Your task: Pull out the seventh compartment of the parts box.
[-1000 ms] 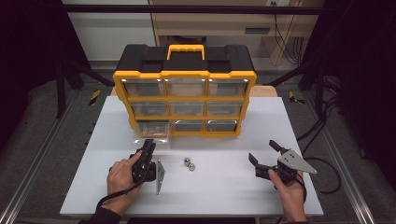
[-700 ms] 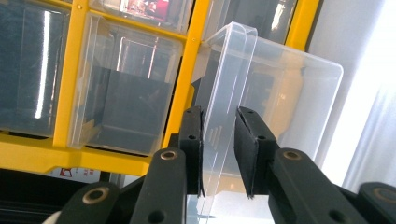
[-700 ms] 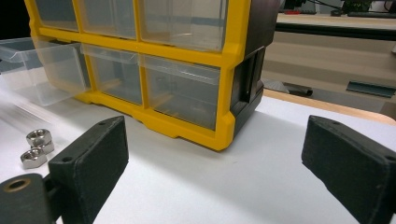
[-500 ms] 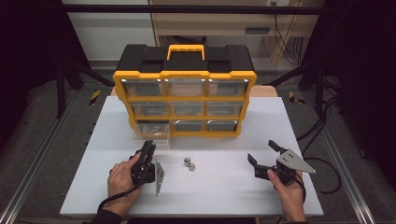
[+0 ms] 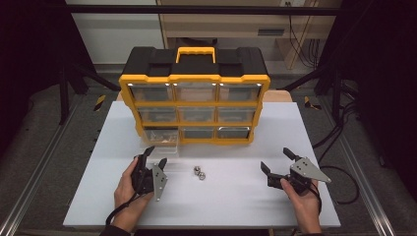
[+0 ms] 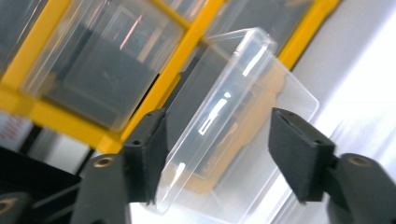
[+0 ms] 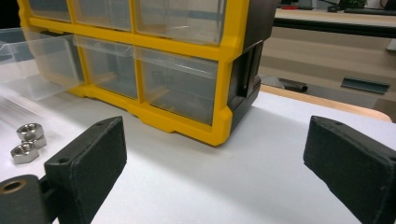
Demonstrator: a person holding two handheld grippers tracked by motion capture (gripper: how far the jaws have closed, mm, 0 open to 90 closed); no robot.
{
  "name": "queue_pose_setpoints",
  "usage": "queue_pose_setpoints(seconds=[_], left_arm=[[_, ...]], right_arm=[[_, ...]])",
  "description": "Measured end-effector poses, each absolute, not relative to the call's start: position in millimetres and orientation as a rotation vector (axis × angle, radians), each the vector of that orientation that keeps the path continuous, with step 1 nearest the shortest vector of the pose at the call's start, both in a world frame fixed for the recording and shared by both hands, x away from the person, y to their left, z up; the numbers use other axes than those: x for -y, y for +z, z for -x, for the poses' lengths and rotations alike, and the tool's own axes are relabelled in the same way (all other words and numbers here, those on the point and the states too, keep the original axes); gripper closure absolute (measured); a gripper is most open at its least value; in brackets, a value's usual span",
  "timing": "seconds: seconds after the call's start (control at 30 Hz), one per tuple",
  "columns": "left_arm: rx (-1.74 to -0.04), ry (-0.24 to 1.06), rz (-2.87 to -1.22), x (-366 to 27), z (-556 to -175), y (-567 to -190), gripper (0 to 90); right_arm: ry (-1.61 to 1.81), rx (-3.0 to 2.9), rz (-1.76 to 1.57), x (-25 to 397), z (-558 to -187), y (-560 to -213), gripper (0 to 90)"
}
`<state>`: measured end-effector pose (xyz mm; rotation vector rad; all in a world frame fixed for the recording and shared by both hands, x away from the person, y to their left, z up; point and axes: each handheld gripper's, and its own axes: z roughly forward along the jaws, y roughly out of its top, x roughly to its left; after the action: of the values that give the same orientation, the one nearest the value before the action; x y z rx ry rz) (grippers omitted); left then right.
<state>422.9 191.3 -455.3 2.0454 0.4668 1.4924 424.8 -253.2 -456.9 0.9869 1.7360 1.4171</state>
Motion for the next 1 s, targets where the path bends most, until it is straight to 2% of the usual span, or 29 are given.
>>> queue_pose_setpoints(seconds=[0.1, 0.37, 0.5, 0.57, 0.77, 1.0], left_arm=[[-0.565, 1.385, -1.979, -203, -423, -455, 24.3], [-0.726, 1.236, -1.846, -226, -425, -453, 15.7], [-0.725, 1.108, -1.765, -238, -427, -451, 7.7], [-0.737, 1.068, -1.729, -245, -427, -451, 7.1], [-0.788, 1.067, -1.706, -258, -429, -453, 6.1], [-0.819, 1.059, -1.692, -265, -430, -454, 5.6]], right_arm=[[1.412, -1.725, -0.987, 252, -426, -458, 5.8], [1.383, -1.739, -0.993, 252, -427, -458, 5.5], [1.353, -1.718, -1.037, 251, -428, -459, 5.8], [1.353, -1.714, -1.049, 251, -429, -459, 5.9], [1.309, -1.740, -1.079, 252, -430, -461, 9.0], [1.302, -1.747, -1.090, 253, -431, -461, 8.6]])
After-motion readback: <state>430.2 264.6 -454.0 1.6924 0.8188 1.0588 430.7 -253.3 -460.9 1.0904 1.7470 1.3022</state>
